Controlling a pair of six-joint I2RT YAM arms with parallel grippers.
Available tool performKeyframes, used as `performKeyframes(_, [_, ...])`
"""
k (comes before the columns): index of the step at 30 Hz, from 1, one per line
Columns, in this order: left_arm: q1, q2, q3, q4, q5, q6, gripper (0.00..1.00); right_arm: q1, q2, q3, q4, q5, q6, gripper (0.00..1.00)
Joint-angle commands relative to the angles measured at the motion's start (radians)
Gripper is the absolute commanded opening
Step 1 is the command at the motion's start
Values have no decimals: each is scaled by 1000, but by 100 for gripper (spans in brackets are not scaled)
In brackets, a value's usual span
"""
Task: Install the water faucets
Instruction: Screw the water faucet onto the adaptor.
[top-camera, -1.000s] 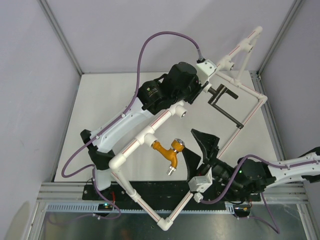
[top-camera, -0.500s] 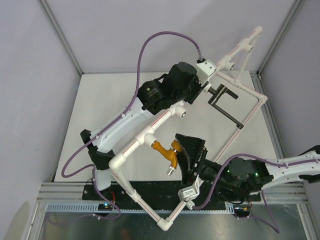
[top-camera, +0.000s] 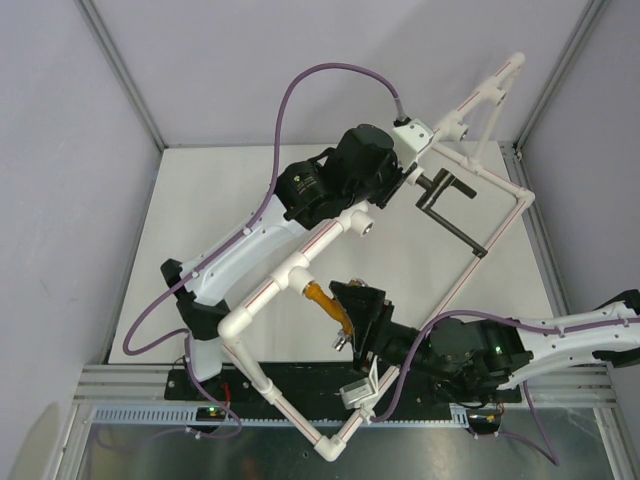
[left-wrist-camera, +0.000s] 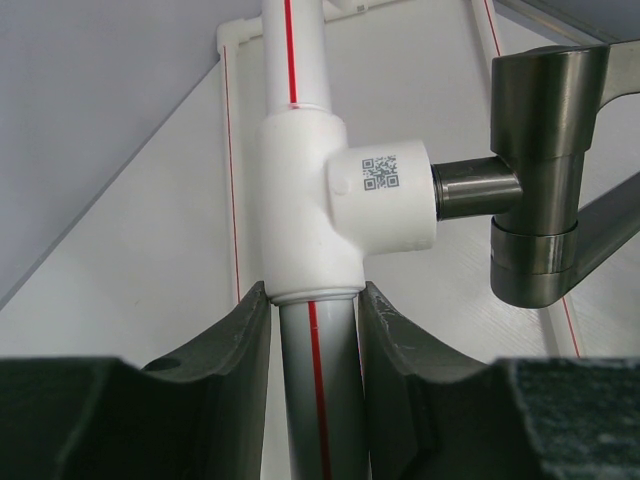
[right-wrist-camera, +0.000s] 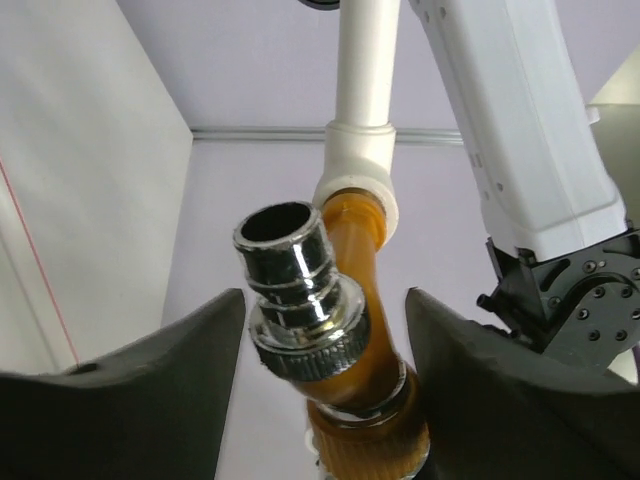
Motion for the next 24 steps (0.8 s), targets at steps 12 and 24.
performKeyframes(12, [45, 164, -132, -325, -56, 53, 7, 66, -10, -85, 356, -97, 702, 0])
performKeyframes(24, [45, 165, -129, -326, -53, 53, 7, 78, 175, -143, 1159, -25, 1673, 0])
